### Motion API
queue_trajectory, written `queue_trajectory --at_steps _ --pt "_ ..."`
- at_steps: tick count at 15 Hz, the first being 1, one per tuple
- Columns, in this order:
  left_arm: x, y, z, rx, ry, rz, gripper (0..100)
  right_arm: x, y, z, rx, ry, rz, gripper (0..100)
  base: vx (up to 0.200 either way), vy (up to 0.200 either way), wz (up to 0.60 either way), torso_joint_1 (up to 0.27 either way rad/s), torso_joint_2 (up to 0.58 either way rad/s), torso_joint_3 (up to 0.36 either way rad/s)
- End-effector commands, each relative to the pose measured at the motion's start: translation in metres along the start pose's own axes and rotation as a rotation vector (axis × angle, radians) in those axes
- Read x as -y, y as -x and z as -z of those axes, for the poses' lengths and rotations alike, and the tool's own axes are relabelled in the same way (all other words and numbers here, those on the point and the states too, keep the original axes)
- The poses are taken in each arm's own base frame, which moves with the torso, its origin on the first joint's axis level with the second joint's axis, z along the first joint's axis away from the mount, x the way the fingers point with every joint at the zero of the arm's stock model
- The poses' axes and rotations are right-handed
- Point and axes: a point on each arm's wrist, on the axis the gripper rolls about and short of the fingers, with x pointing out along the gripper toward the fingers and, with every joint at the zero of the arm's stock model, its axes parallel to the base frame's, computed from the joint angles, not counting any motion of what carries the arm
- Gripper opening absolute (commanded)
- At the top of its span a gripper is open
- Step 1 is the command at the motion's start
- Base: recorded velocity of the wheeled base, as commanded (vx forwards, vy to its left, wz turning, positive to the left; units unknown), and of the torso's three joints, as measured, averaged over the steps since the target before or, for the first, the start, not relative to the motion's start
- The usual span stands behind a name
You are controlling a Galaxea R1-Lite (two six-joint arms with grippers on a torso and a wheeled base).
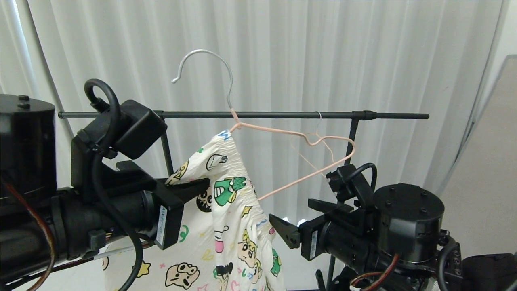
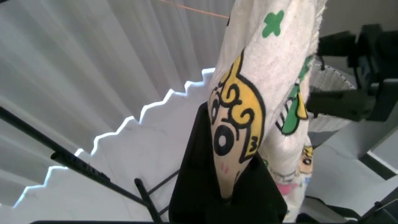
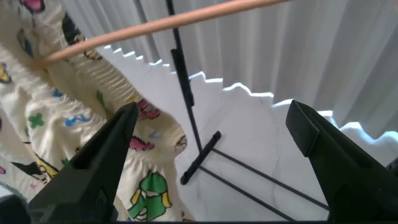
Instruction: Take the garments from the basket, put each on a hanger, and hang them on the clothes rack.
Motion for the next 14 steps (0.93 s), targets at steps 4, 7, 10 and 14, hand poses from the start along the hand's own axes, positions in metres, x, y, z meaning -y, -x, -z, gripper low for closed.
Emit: queue_trajectory --at_steps 4,7,10,14 --pt "0.002 0.002 0.002 0.001 -0.005 0.010 0 -0.029 0.010 0.010 -0.030 0.020 -0.104 100 0.000 0.000 0.00 0.000 0.00 0.000" --pt "0.003 0.003 0.002 0.001 -0.005 0.013 0 -0.050 0.018 0.019 -0.055 0.036 -0.178 100 0.000 0.000 0.00 0.000 0.00 0.000" --pt "0.011 0.006 -0.003 0.027 -0.022 0.053 0 -0.048 0.014 0.027 -0.086 0.020 -0.166 100 0.000 0.000 0.00 0.000 0.00 0.000" --pt "0.013 0.011 -0.010 0.081 -0.040 0.064 0 -0.035 0.019 0.043 -0.155 -0.060 -0.115 100 0.000 0.000 0.00 0.000 0.00 0.000"
